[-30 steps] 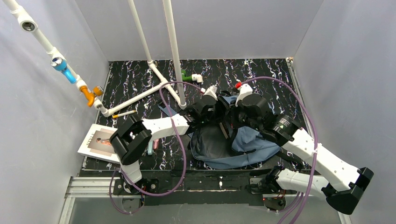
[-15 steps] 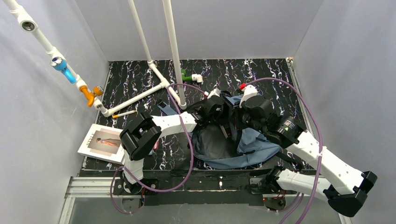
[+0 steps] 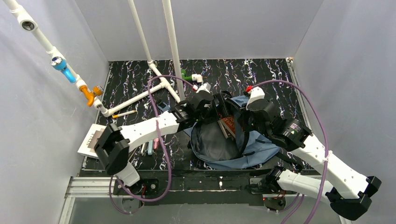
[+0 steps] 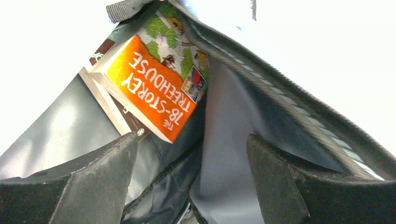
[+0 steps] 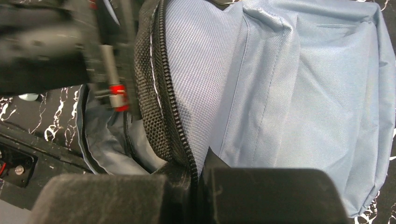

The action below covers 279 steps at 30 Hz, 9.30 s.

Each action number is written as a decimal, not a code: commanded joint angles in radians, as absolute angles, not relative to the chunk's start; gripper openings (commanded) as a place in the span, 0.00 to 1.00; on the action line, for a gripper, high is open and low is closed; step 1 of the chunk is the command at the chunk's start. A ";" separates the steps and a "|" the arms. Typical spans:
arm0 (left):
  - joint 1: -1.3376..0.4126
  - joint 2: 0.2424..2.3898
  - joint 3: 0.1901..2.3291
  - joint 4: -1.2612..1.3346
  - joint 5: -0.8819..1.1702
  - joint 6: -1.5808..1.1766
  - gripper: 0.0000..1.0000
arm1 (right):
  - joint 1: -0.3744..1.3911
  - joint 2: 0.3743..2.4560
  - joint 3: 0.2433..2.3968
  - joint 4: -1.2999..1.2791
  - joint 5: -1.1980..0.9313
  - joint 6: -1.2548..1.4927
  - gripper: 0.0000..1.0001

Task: Pack the student bag
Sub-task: Place the book in the student bag, then move the book to the center of the board, then pick up the book from the center of the board.

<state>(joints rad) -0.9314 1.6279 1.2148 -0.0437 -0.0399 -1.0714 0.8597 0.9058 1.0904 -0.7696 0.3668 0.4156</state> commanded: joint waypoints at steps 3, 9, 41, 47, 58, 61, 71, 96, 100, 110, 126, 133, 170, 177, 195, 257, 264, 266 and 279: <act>-0.928 1.415 1.141 -0.111 0.025 -0.982 0.85 | 0.867 0.891 1.104 -0.774 0.414 0.429 0.01; -0.924 1.209 1.058 -0.132 0.245 -0.873 0.86 | 0.867 0.938 1.026 -0.647 0.217 0.432 0.23; -0.914 0.375 1.370 -1.004 -0.495 -0.498 0.92 | 1.328 1.774 1.146 0.556 0.305 0.955 0.94; -0.914 0.380 1.424 -1.038 -0.347 -0.404 0.94 | 1.313 2.062 1.354 0.657 0.155 1.075 0.90; -0.915 0.355 1.450 -1.005 -0.235 -0.302 0.98 | 1.277 2.349 1.594 0.638 0.121 1.198 0.84; -0.914 0.297 1.390 -0.951 -0.189 -0.319 0.98 | 1.249 2.438 1.714 0.553 0.129 1.224 0.79; -0.914 0.279 1.340 -0.936 -0.185 -0.344 0.98 | 1.229 2.535 1.833 0.500 0.097 1.244 0.09; -0.915 0.345 1.290 -0.913 -0.196 -0.372 0.98 | 1.163 1.958 1.265 0.627 0.047 1.096 0.01; -0.915 0.362 1.263 -0.889 -0.190 -0.381 0.98 | 1.155 1.912 1.155 0.648 0.008 1.073 0.08; -0.916 0.437 1.251 -0.874 -0.177 -0.398 0.98 | 1.154 1.869 1.019 0.704 0.060 1.077 0.39; -0.915 0.449 1.237 -0.864 -0.166 -0.399 0.98 | 1.108 2.072 1.094 0.818 -0.156 1.221 0.98; -0.915 0.414 1.226 -0.865 -0.174 -0.402 0.98 | 1.108 2.153 1.174 0.820 -0.146 1.238 0.98; -0.914 0.508 1.230 -0.854 -0.155 -0.493 0.98 | 0.997 1.928 0.994 0.776 -0.332 1.305 0.53; -0.915 0.529 1.217 -0.836 -0.134 -0.505 0.98 | 0.979 1.991 1.192 0.355 -0.389 1.064 0.67; -0.915 0.484 1.194 -0.838 -0.137 -0.490 0.98 | 1.062 1.994 1.030 0.560 -0.159 1.336 0.98; -0.915 0.645 1.225 -0.876 -0.248 -0.547 0.98 | 0.799 1.468 1.038 0.097 -0.508 0.859 0.33; -0.914 0.693 1.267 -0.940 -0.368 -0.514 0.98 | 0.560 1.364 1.021 -0.042 -0.737 0.777 0.26; -0.915 0.718 1.271 -0.976 -0.394 -0.507 0.98 | 0.507 1.341 1.005 -0.057 -0.810 0.762 0.25; -0.635 0.832 1.208 -0.867 0.098 -0.441 0.98 | 0.341 1.162 0.881 -0.011 -1.093 0.829 0.25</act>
<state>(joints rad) -0.7586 0.7876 1.2324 -0.9421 -0.1951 -0.4713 0.3420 1.2373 0.8948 -0.0734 -0.9565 0.7895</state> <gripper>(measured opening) 0.982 0.544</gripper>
